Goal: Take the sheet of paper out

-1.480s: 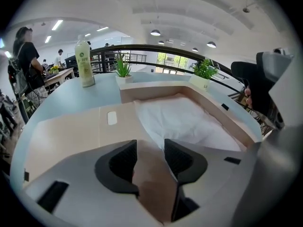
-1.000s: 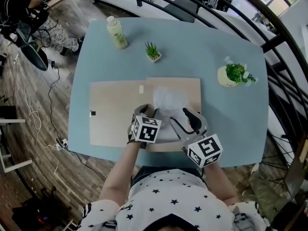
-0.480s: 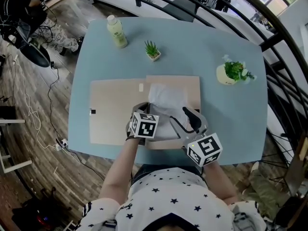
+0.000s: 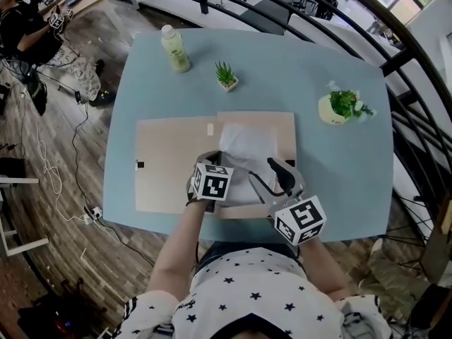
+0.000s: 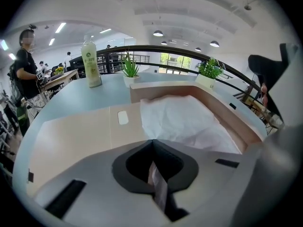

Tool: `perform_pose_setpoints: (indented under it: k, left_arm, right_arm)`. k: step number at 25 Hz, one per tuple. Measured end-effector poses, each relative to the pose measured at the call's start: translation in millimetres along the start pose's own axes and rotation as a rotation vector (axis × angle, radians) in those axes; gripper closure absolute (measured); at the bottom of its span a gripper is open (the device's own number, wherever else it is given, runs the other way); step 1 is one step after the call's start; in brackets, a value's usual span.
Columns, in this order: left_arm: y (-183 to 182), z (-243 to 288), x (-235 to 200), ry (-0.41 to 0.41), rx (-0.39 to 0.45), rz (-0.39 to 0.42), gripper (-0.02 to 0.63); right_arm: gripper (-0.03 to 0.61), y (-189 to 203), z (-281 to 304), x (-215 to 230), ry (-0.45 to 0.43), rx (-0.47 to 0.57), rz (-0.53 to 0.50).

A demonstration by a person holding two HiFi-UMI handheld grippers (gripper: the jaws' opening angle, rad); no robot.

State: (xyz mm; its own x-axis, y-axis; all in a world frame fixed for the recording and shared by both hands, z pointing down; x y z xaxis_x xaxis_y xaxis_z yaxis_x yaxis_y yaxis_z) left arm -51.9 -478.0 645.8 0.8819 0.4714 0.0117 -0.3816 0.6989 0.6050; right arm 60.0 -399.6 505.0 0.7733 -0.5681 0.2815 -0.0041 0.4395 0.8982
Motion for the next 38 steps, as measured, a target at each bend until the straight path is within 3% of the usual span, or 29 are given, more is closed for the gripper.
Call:
perform_pose_setpoints:
  k: [7,25,38]
  left_arm:
    - [1.6,-23.5,-12.2,-0.02,0.056,-0.024,0.614]
    - [18.4,-115.5,-32.2,-0.166,0.211,-0.055,0.614]
    - [29.4,-197.2,-16.4,-0.188,0.361,-0.09,0.614]
  right_arm:
    - [0.356,2.5,-12.5,-9.8,0.018,0.01,-0.009]
    - [0.356,13.7,-60.1,-63.5,0.004,0.062,-0.059]
    - [0.356,28.4,-103.4,-106.7,0.018,0.112,-0.09]
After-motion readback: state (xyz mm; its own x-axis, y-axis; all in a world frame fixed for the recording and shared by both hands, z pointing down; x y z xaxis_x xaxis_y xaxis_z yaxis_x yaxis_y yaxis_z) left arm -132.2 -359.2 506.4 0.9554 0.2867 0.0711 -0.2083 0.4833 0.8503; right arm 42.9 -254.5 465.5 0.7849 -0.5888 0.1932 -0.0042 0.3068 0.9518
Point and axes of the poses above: the fingertips, and each gripper's own axes: z forward along the fingers, x to its right, y out of its underside, the point moved 3 cm from there along -z, backward along the fingers, and after that the axes turned 5 degrees about -y, right-handed, at the moved point
